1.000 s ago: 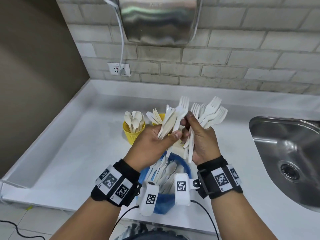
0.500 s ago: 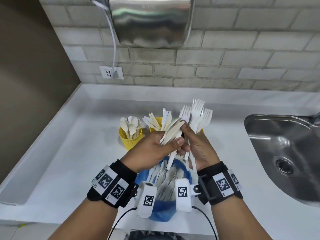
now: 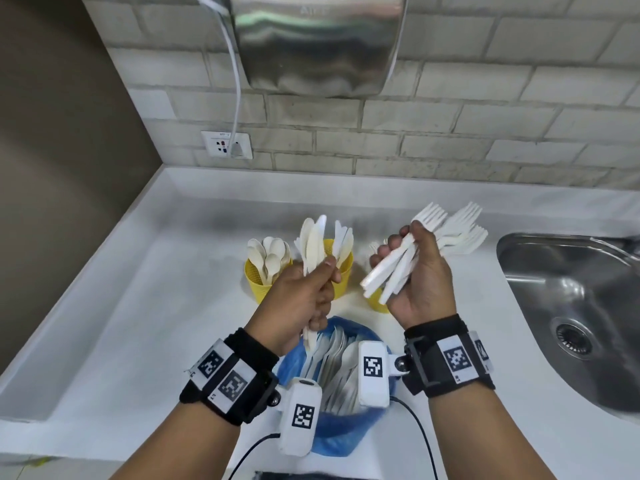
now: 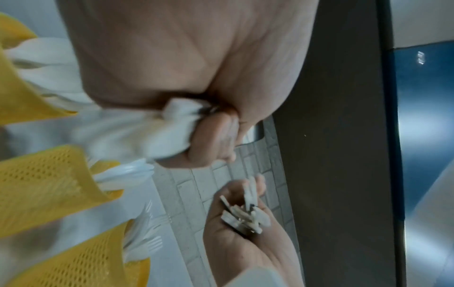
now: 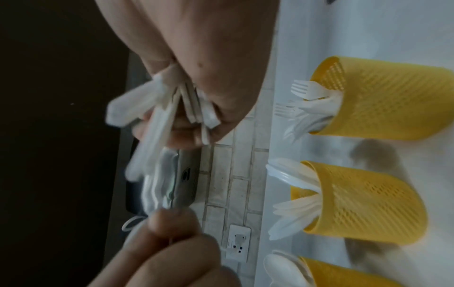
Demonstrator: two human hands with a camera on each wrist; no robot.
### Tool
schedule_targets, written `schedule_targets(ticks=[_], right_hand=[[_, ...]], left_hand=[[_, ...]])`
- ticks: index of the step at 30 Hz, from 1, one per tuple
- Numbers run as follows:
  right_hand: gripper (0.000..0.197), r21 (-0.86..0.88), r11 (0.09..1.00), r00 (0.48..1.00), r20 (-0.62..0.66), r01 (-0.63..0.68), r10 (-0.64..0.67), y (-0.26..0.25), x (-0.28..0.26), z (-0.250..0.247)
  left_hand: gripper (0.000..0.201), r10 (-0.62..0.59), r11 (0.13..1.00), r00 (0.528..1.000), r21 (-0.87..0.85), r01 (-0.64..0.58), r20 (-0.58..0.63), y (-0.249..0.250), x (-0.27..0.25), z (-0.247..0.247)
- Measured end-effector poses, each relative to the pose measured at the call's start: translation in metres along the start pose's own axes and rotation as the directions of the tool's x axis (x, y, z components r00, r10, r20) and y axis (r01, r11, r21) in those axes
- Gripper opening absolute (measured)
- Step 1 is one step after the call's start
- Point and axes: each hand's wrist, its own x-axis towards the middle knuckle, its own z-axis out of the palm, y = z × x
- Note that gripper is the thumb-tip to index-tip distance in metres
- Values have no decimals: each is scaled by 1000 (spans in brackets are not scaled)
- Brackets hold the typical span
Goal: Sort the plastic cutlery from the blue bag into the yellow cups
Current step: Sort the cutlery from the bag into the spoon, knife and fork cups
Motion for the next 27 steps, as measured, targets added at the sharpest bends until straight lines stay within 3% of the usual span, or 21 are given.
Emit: schedule_targets(ticks=[4,8,10,13,18,22,23,27], right_hand=[[15,-172,945,960,84,277,-266,-1,0,20],[14,-466,713,849,217,524,-482,9,-6,32],[16,-571,632,842,235,524,-486,22,-9,34],[19,-606,650,885,247,458,-394,46,-16,31],[16,-624,693,932,224,361,-284,60,-16,23],[31,-582,701,910,220,412,-352,50,-13,22],[31,-575,709,912,226,408,-342,50,-13,23],[12,-595,708,925,243,381,-293,52,-13,23]], left_hand=[[39,-97,981,995,-167,96,2,-5,2,-3],[49,-182,898,979,-392,202,87,-7,9,-6],[46,-197,858,972,-457,233,126,-5,12,-7],[34,-183,840,973,-493,228,138,-2,19,-9],[41,-184,830,975,-513,220,120,-2,24,-13],[12,-190,847,976,-486,216,103,-3,23,-14],[12,-180,852,979,-482,204,97,-1,22,-13],[51,-159,884,985,-435,173,68,4,22,-5]])
